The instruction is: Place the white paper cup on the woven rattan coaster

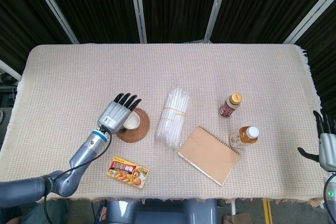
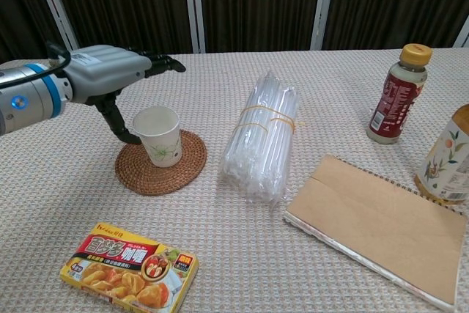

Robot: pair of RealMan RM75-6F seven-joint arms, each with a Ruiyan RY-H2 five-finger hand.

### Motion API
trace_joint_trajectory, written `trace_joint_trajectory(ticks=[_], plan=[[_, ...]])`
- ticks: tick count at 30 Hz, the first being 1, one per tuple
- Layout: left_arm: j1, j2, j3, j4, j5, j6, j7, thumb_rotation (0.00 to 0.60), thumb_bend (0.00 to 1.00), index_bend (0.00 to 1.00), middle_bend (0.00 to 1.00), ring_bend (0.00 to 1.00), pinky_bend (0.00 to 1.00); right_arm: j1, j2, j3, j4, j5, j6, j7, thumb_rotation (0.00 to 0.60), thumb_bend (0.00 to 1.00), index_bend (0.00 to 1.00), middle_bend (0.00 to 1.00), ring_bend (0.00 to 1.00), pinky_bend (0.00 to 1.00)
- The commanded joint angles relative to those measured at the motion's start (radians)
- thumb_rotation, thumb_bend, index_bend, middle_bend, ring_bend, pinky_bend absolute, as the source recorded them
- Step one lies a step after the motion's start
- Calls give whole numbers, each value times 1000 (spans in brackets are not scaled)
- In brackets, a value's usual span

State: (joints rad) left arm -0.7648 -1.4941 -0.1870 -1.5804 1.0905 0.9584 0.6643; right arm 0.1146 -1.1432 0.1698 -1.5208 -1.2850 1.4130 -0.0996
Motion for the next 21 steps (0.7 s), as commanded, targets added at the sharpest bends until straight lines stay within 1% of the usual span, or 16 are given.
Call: trace_joint_trajectory(ticks=[1,3,6,7,9,10,13,16,21], plan=[[47,75,1,-71,70,88,-61,600,0,0,0,0,0,0,1,-1,3,-6,3,7,600,0,0,0,0,0],[84,118,5,-101,102,149,-89,600,0,0,0,0,0,-2,1,-2,3,-16,10,14,600,0,0,0,0,0],[169,179,29,-150,143,266,-135,600,0,0,0,0,0,-5,6,-9,-2,-34,17,26,600,0,0,0,0,0],[186,189,35,-157,147,286,-144,600,0,0,0,0,0,-6,7,-10,-3,-37,18,26,600,0,0,0,0,0],[270,230,74,-185,181,379,-211,600,0,0,0,0,0,-9,11,-18,-6,-54,26,31,600,0,0,0,0,0],[299,242,89,-188,195,408,-240,600,0,0,0,0,0,-11,12,-20,-7,-58,28,34,600,0,0,0,0,0],[389,272,150,-162,260,496,-331,600,0,0,0,0,0,-14,17,-24,-9,-72,37,43,600,0,0,0,0,0],[447,280,193,-127,300,538,-400,600,0,0,0,0,0,-17,23,-27,-13,-83,43,53,600,0,0,0,0,0],[489,282,219,-78,332,552,-461,600,0,0,0,0,0,-20,31,-29,-22,-93,50,63,600,0,0,0,0,0]])
